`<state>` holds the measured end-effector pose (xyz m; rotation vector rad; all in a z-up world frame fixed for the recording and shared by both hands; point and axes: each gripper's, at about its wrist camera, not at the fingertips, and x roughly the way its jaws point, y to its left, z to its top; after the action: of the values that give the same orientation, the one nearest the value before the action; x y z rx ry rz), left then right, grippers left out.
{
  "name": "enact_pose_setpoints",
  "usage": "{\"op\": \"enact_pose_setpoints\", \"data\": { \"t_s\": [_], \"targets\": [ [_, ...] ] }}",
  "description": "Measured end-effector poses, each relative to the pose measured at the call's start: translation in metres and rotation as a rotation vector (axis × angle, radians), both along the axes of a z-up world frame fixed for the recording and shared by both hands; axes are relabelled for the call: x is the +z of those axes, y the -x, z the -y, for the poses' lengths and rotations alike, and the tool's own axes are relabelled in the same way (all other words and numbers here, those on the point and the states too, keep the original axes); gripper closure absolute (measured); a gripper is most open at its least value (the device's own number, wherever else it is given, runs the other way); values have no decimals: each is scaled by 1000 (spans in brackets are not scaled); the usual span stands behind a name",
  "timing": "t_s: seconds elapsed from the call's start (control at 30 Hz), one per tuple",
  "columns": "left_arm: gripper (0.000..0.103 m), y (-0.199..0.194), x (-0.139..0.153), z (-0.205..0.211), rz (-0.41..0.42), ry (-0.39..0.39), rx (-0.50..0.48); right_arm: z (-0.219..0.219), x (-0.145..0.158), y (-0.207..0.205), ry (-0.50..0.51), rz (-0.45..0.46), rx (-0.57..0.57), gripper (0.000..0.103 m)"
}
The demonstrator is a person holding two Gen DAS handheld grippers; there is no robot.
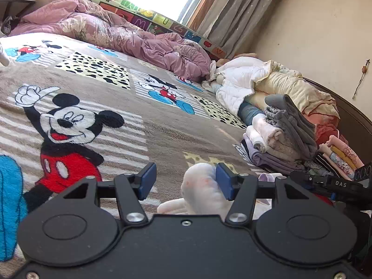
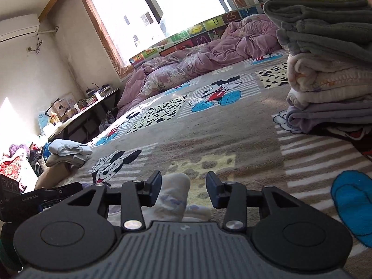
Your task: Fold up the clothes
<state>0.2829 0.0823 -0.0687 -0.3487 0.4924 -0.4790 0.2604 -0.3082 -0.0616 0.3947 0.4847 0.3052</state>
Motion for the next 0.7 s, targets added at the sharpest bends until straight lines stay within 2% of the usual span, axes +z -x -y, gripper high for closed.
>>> {"op": "enact_pose_setpoints", "data": {
  "t_s": [0.1,0.23,0.3,0.47,0.5,0.6,0.7],
  "targets": [
    [48,33,24,10,89,-71,-57,-1,14,23,46,49,12,59],
    [48,72,37,31,162,-184,-222,-29,23,62,192,149,138,59],
    [48,85,30,45,186,-274,-271,-45,19,75,254,175,183,59],
    [50,74,-5,65,172,-380,-298,-76,1,81,343,192,231,59],
    [49,68,-15,65,161,-390,-307,-79,-4,78,349,185,233,59],
    [48,53,-33,59,127,-343,-345,-84,-18,62,324,120,226,58],
    [45,45,-39,60,132,-344,-386,-87,-29,71,323,124,204,58]
  ]
}}
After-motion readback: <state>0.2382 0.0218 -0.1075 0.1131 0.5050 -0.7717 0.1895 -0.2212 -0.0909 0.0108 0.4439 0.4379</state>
